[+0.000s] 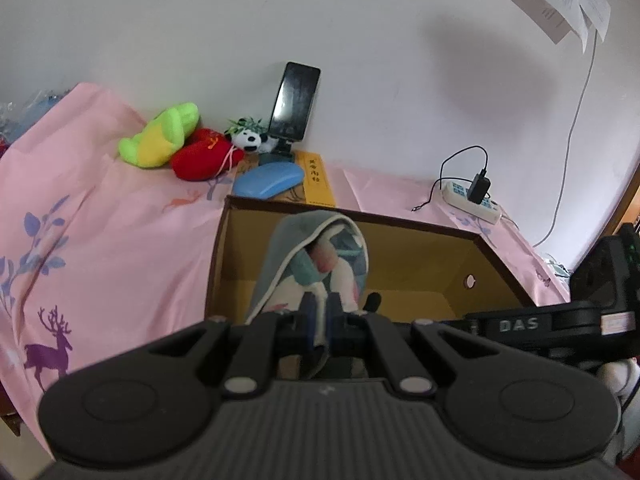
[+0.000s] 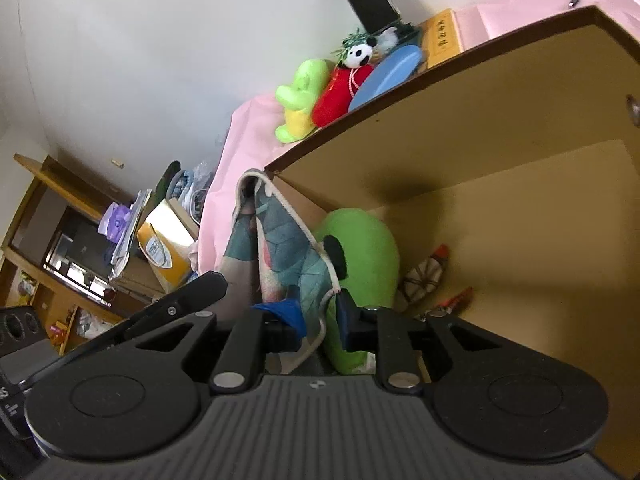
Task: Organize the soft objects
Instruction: 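Carry the patterned cloth over the cardboard box with the right gripper, then open the right gripper to drop the patterned cloth into the box, then move the right gripper back to the pile of soft items, then grasp the green knitted cloth with the right gripper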
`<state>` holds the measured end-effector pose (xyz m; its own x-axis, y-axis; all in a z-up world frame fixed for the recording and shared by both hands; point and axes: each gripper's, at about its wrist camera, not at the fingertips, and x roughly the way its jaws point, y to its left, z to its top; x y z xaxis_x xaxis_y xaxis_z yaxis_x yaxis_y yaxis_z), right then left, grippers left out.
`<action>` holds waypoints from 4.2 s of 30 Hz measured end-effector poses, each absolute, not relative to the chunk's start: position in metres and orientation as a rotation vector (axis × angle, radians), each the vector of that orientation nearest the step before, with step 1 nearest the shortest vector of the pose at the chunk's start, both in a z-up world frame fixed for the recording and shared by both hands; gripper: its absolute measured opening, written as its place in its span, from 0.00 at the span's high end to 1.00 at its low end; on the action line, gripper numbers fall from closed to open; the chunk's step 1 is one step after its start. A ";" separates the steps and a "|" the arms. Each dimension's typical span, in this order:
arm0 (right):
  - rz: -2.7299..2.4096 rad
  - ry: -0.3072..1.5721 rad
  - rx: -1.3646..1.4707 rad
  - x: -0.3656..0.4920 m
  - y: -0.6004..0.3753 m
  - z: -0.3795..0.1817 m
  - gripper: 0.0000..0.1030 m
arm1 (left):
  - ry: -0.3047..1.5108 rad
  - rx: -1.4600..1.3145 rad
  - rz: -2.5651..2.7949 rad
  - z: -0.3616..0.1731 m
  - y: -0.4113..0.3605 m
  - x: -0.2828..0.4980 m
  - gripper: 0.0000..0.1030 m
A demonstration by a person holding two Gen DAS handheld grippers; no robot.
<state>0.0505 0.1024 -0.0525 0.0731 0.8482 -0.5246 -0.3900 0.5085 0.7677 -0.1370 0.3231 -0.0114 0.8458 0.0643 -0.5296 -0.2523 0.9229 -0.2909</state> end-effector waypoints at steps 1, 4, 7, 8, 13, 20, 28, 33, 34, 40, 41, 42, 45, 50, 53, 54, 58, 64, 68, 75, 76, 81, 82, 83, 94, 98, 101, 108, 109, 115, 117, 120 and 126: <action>0.987 1.147 0.503 0.050 0.100 -0.052 0.97 | 0.541 -0.362 0.177 -0.010 0.323 -0.138 1.00; 0.976 1.124 0.515 0.047 0.092 -0.046 0.96 | 0.540 -0.340 0.198 -0.004 0.322 -0.143 0.99; 0.949 1.091 0.518 0.041 0.080 -0.040 0.96 | 0.525 -0.295 0.203 0.007 0.316 -0.149 0.98; 0.936 1.079 0.518 0.040 0.078 -0.038 0.96 | 0.519 -0.281 0.200 0.010 0.314 -0.151 0.90; 0.850 0.969 0.458 0.025 0.052 -0.021 0.95 | 0.469 -0.187 0.184 0.033 0.293 -0.159 0.55; 0.697 0.832 0.442 0.012 -0.010 0.000 0.94 | 0.436 -0.146 0.040 0.056 0.255 -0.145 0.55; 0.470 0.822 0.387 0.002 -0.130 0.005 0.92 | 0.510 -0.146 -0.227 0.043 0.187 -0.102 0.55; 0.362 0.846 0.374 -0.003 -0.191 0.001 0.92 | 0.542 -0.151 -0.363 0.029 0.140 -0.073 0.55; 0.352 0.848 0.391 -0.003 -0.201 -0.001 0.92 | 0.545 -0.156 -0.383 0.026 0.132 -0.068 0.55; 0.351 0.821 0.522 0.007 -0.252 -0.016 0.91 | 0.556 -0.184 -0.431 0.008 0.090 -0.042 0.55; 0.359 0.817 0.536 0.009 -0.258 -0.018 0.91 | 0.554 -0.187 -0.433 0.005 0.085 -0.039 0.55; 0.367 0.812 0.552 0.013 -0.263 -0.022 0.90 | 0.550 -0.191 -0.435 0.000 0.081 -0.037 0.55; 0.385 0.813 0.594 0.021 -0.274 -0.033 0.90 | 0.540 -0.204 -0.432 -0.015 0.072 -0.030 0.55; 0.458 0.817 0.646 0.031 -0.282 -0.050 0.90 | 0.505 -0.217 -0.400 -0.037 0.065 -0.033 0.54; 0.499 0.785 0.637 0.033 -0.281 -0.049 0.90 | 0.455 -0.219 -0.383 -0.043 0.064 -0.040 0.53; 0.526 0.769 0.630 0.035 -0.279 -0.047 0.90 | 0.437 -0.216 -0.377 -0.046 0.064 -0.042 0.53; 0.614 0.717 0.588 0.040 -0.275 -0.044 0.90 | 0.354 -0.188 -0.342 -0.057 0.064 -0.054 0.52; 0.688 0.631 0.581 0.035 -0.274 -0.053 0.89 | 0.268 -0.113 -0.260 -0.058 0.056 -0.079 0.52; 0.649 0.606 0.558 0.012 -0.279 -0.046 0.89 | 0.235 -0.087 -0.197 -0.047 0.047 -0.105 0.51; 0.541 0.641 0.562 -0.063 -0.325 -0.032 0.87 | 0.314 -0.122 -0.126 -0.045 0.005 -0.173 0.44; 0.531 0.657 0.567 -0.073 -0.331 -0.032 0.87 | 0.321 -0.123 -0.136 -0.046 -0.004 -0.183 0.43; 0.520 0.800 0.614 -0.101 -0.354 -0.033 0.85 | 0.404 -0.157 -0.209 -0.052 -0.043 -0.214 0.39; 0.540 0.822 0.636 -0.104 -0.358 -0.033 0.85 | 0.413 -0.163 -0.217 -0.053 -0.050 -0.217 0.39; 0.546 0.824 0.661 -0.108 -0.362 -0.032 0.85 | 0.419 -0.168 -0.216 -0.054 -0.057 -0.221 0.38; 0.485 0.885 0.690 -0.111 -0.360 -0.043 0.82 | 0.423 -0.182 -0.364 -0.084 -0.094 -0.213 0.37; 0.458 0.897 0.706 -0.096 -0.360 -0.057 0.82 | 0.434 -0.190 -0.411 -0.098 -0.100 -0.183 0.37; 0.442 0.924 0.705 -0.078 -0.358 -0.070 0.82 | 0.461 -0.186 -0.442 -0.109 -0.104 -0.157 0.37; 0.442 0.945 0.748 -0.044 -0.356 -0.099 0.82 | 0.546 -0.234 -0.487 -0.133 -0.109 -0.107 0.36; 0.454 0.939 0.754 -0.043 -0.356 -0.100 0.83 | 0.543 -0.242 -0.491 -0.134 -0.109 -0.104 0.36; 0.521 0.925 0.739 -0.044 -0.350 -0.103 0.85 | 0.518 -0.265 -0.540 -0.134 -0.114 -0.110 0.52; 0.525 0.930 0.742 -0.045 -0.350 -0.103 0.87 | 0.501 -0.257 -0.547 -0.131 -0.116 -0.116 0.58; 0.540 0.942 0.793 -0.048 -0.351 -0.100 0.89 | 0.475 -0.268 -0.555 -0.125 -0.111 -0.128 0.58; 0.620 0.924 0.816 -0.062 -0.337 -0.070 0.90 | 0.383 -0.258 -0.563 -0.099 -0.092 -0.162 0.59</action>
<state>-0.0621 -0.3367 -0.0696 0.4734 0.7618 -0.4422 -0.1200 0.5531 0.8244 -0.1620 -0.0921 -0.0994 0.7786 -0.5614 -0.2804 0.4671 0.8169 -0.3385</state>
